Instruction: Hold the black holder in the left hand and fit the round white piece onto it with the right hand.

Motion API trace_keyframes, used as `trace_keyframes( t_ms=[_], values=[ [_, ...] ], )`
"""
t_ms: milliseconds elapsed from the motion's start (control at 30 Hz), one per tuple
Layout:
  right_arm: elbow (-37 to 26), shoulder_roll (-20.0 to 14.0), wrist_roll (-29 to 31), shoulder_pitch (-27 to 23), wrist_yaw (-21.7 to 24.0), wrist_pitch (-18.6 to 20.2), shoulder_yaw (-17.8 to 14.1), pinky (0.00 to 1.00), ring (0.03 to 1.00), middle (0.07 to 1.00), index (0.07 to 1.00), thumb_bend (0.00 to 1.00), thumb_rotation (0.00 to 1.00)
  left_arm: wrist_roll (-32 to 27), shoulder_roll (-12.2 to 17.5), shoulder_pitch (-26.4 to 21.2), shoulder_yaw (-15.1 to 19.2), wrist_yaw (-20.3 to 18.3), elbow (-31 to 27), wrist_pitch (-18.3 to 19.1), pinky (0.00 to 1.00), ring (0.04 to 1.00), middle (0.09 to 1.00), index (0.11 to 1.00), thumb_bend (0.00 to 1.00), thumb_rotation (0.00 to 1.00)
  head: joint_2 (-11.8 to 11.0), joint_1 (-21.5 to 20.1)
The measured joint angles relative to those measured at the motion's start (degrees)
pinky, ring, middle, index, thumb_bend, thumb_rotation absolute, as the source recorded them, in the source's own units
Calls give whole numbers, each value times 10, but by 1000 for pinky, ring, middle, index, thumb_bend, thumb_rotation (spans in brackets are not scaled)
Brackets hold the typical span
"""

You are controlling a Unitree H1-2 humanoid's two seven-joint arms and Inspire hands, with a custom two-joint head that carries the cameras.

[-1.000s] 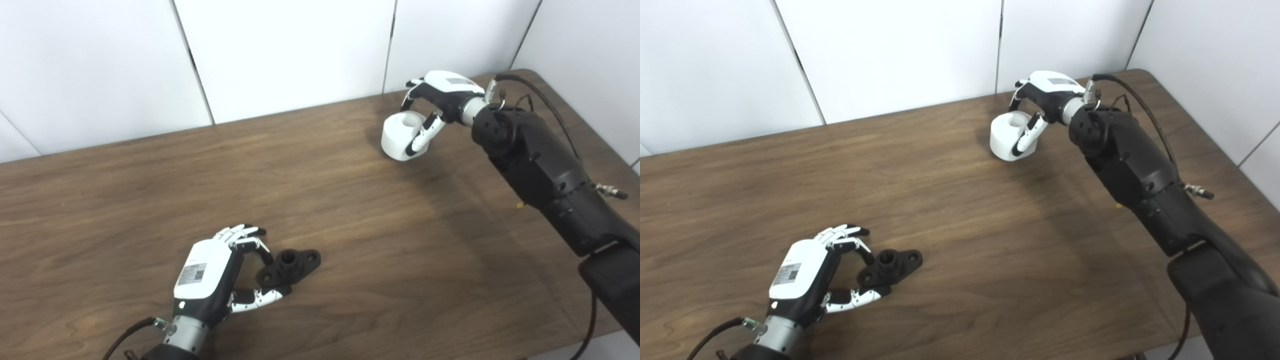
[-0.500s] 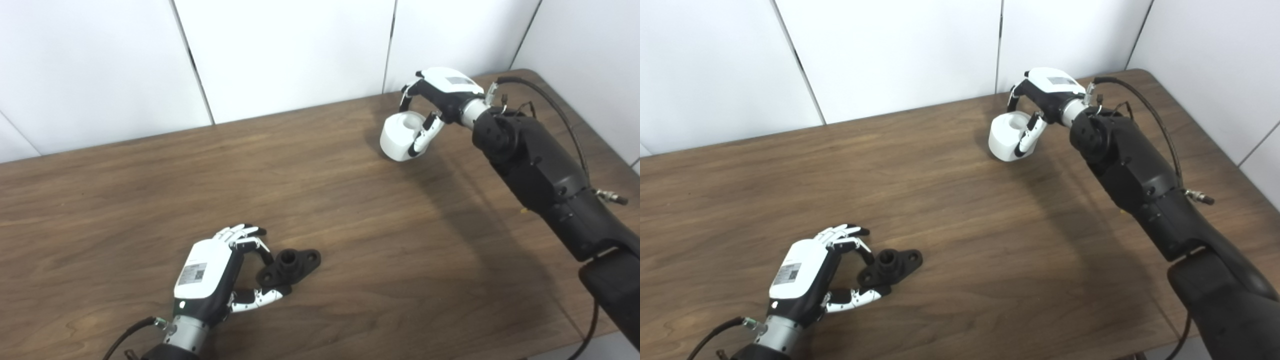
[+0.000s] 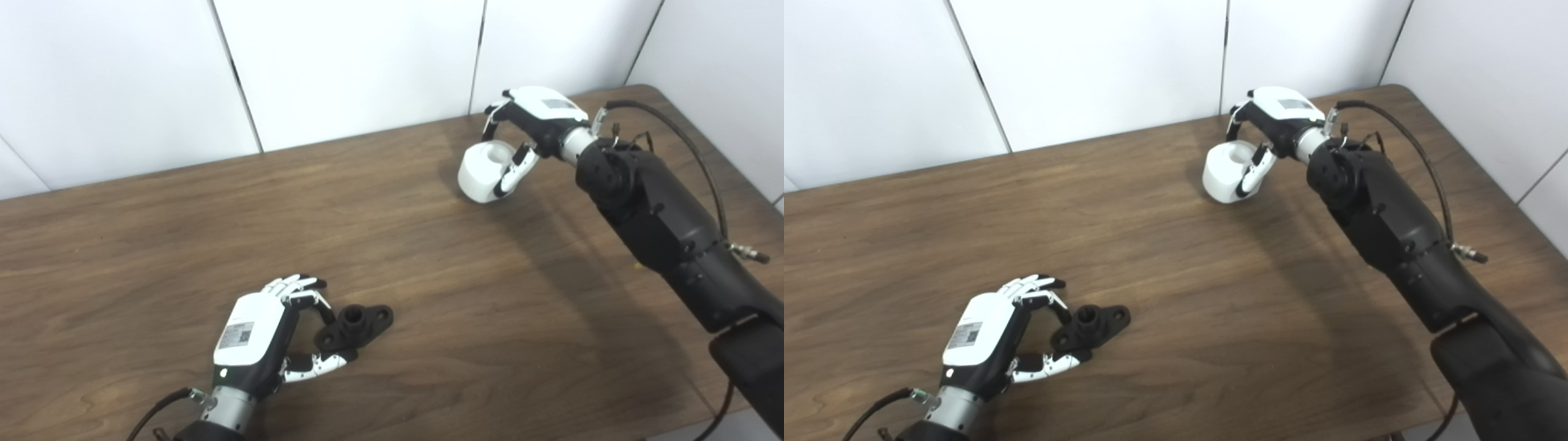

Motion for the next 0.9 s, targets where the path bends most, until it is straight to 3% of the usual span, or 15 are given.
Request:
trace_keyframes(
  t_ms=[233, 600, 900],
  values=[
    [-113, -12, -10, 9, 48, 13, 0, 1000, 1000, 857, 485, 524, 137, 1, -1, -1, -1, 1, 0, 1, 842, 853, 794, 488, 519, 48, 6, 15],
    [-290, -7, -21, 25, 169, 61, 8, 999, 1000, 861, 484, 524, 137, 7, -8, -2, -8, 1, 0, 15, 862, 866, 803, 489, 519, 50, 19, 54],
    [-337, 10, -23, 25, 220, 60, 16, 976, 993, 844, 483, 525, 138, 14, -15, -5, -14, 1, 0, 28, 862, 871, 801, 489, 519, 51, 29, 78]
  ],
)
